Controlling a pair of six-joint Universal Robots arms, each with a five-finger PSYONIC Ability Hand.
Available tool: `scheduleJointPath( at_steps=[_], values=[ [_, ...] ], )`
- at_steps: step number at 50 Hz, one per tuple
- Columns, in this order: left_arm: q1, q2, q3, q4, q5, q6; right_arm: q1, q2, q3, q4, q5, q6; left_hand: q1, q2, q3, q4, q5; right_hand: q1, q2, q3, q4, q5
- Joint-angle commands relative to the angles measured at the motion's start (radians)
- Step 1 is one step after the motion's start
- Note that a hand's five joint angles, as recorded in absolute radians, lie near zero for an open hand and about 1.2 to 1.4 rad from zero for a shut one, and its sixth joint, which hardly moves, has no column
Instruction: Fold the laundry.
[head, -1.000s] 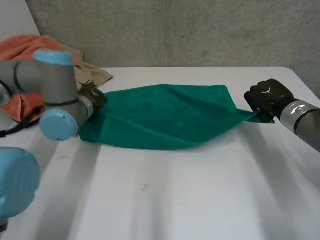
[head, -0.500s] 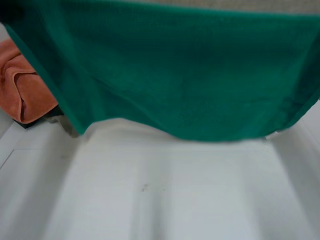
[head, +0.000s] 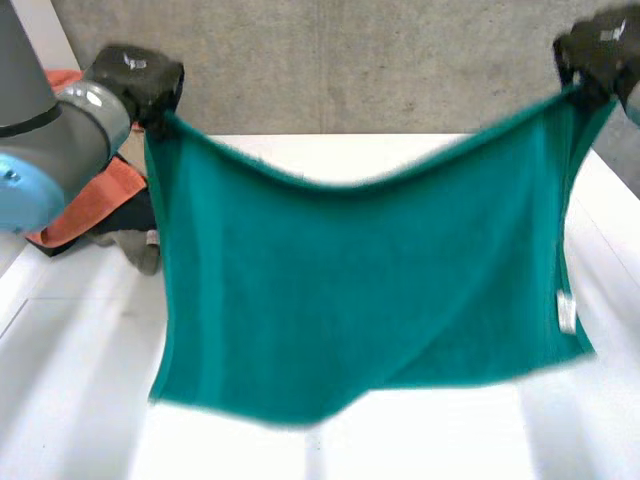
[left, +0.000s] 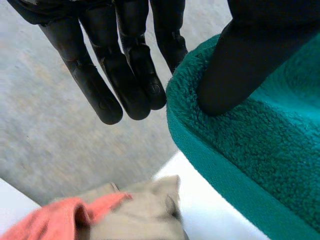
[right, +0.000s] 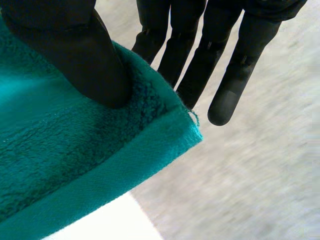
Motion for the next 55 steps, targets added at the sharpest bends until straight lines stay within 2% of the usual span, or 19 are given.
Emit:
scheduleJointPath(
  at_steps=[1,6,18,28,35,41,49,55],
  values=[
    [-0.021,0.005,0.340,0.222,-0.024,-0.191,0.017,0.033,-0.178,-0.432,0.171,0.209,0.229,0.200,0.204,0.197,0.238,0.251,0.218,0.206,0.198,0.208],
    [-0.035,0.055,0.465,0.377,-0.041,-0.268,0.014,-0.010,-0.157,-0.631,0.204,0.311,0.229,0.200,0.204,0.197,0.238,0.251,0.218,0.206,0.198,0.208],
    [-0.007,0.008,0.321,0.340,-0.050,-0.283,0.013,0.013,-0.097,-0.515,0.151,0.311,0.229,0.200,0.204,0.197,0.238,0.251,0.218,0.206,0.198,0.208],
    [0.009,-0.084,0.005,0.344,-0.033,-0.268,0.005,0.093,0.119,-0.436,0.000,0.269,0.229,0.200,0.204,0.197,0.238,0.251,0.218,0.206,0.198,0.208],
    [0.016,-0.167,-0.148,0.314,0.019,-0.141,0.005,0.170,0.294,-0.309,-0.010,0.056,0.229,0.200,0.204,0.197,0.238,0.251,0.218,0.206,0.198,0.208],
    [0.029,-0.152,-0.271,0.207,0.033,0.013,-0.019,0.156,0.384,-0.137,-0.008,-0.123,0.229,0.200,0.204,0.197,0.238,0.251,0.218,0.206,0.198,0.208],
    [0.029,0.020,-0.492,0.046,0.022,0.209,-0.096,0.001,0.469,0.171,0.003,-0.267,0.229,0.200,0.204,0.197,0.238,0.251,0.218,0.206,0.198,0.208],
    [0.028,0.201,-0.688,-0.167,0.008,0.359,-0.182,-0.146,0.587,0.494,0.003,-0.528,0.229,0.200,0.204,0.197,0.238,0.251,0.218,0.206,0.198,0.208]
  ],
)
